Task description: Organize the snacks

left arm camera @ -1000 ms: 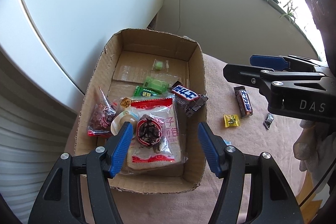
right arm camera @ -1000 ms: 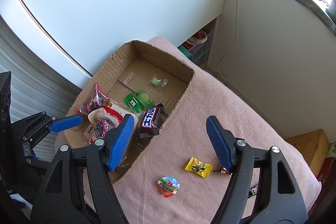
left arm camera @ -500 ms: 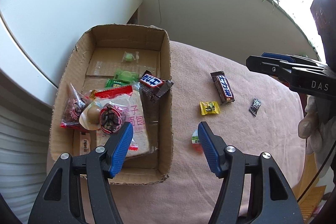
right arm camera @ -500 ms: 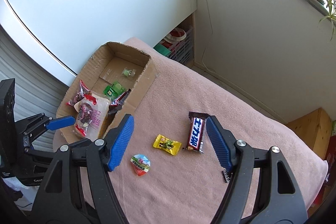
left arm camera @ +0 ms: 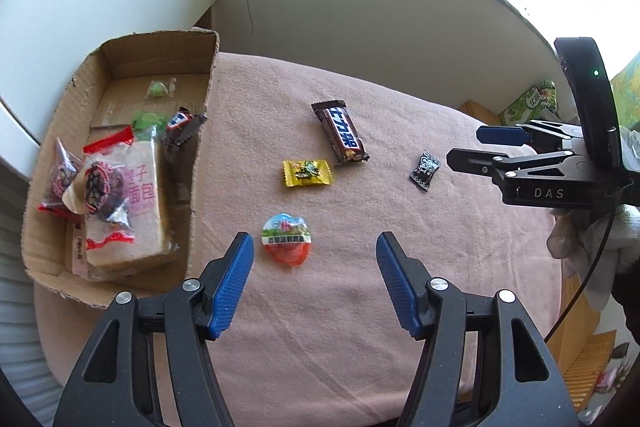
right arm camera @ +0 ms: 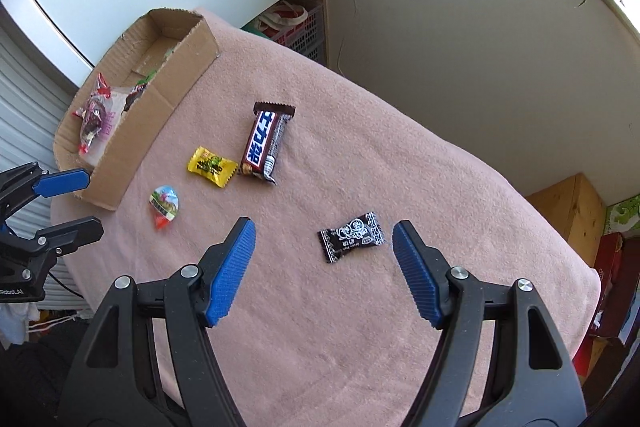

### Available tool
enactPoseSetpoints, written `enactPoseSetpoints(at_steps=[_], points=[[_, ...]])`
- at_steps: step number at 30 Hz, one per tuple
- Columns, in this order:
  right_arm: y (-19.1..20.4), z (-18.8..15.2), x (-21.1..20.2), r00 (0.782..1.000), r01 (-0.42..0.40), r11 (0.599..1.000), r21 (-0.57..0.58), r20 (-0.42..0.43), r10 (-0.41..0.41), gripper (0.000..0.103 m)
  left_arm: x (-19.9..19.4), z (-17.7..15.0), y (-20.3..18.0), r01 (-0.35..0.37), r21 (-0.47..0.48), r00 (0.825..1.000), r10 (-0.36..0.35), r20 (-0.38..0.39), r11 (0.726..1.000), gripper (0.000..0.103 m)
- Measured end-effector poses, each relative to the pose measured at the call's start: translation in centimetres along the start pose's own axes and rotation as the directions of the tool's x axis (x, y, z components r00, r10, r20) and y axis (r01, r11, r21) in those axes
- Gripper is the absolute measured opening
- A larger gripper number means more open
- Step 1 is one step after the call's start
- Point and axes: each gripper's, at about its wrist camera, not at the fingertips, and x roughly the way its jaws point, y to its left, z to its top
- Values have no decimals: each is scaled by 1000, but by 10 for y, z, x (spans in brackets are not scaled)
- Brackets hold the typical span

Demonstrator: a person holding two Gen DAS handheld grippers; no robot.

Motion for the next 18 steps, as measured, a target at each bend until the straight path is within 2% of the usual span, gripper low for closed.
enactPoseSetpoints(at_steps=[4, 13, 18], points=[[-10, -12, 14, 1000, -16, 1000, -6, -27, 16, 74, 15, -15, -12, -17, -30, 1000, 17, 4, 999, 60], [-25, -21, 50, 993, -59, 998, -7, -101, 58, 74, 45, -35, 1, -57, -219, 997, 67, 38, 974, 60], [-26, -23, 64, 989, -98, 995, 20, -111, 99, 74, 54, -32, 5, -86, -234, 994, 101, 51, 968, 60]])
